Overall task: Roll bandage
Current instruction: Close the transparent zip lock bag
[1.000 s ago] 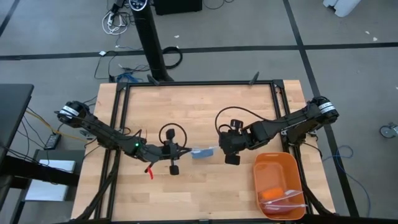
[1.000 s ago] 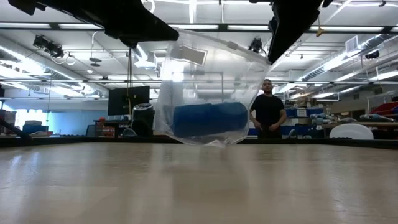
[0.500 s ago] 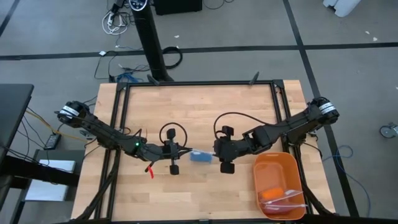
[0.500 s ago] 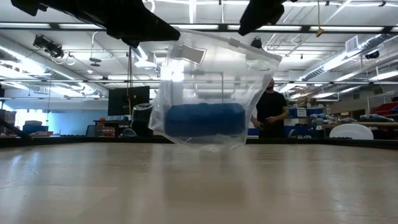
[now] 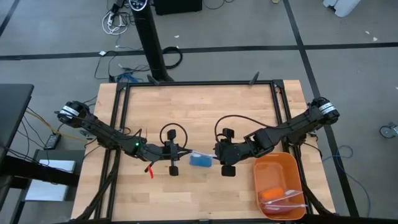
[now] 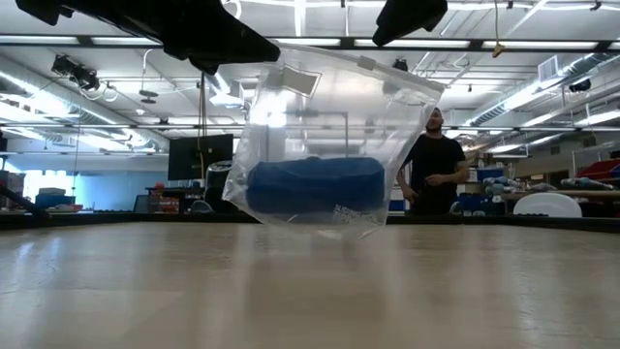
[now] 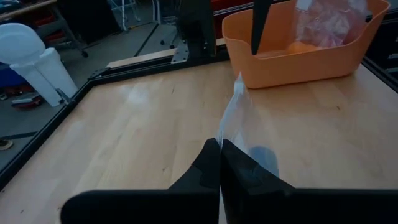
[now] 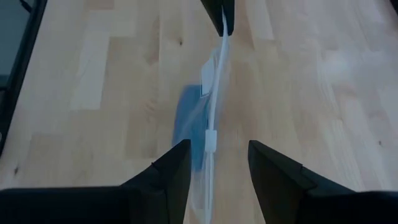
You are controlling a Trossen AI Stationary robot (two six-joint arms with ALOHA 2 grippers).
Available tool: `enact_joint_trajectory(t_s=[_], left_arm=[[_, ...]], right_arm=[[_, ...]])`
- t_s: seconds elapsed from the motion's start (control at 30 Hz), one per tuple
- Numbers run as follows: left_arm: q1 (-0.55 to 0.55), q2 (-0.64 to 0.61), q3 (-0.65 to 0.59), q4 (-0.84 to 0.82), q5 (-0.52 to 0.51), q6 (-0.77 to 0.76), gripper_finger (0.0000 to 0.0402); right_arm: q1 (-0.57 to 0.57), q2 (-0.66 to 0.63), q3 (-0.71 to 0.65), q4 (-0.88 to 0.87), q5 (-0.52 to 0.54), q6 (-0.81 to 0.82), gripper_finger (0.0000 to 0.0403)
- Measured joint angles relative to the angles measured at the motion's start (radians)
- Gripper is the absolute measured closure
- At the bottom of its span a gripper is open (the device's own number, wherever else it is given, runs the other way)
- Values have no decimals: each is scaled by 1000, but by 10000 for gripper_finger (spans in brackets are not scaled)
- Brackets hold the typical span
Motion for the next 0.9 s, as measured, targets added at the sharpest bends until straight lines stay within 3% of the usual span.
enact_joint_trajectory(t_s=[0.9], left_arm=[[1, 0, 0, 60, -13, 0, 399]], right_arm=[[-36, 33, -21, 41, -35, 53, 252]])
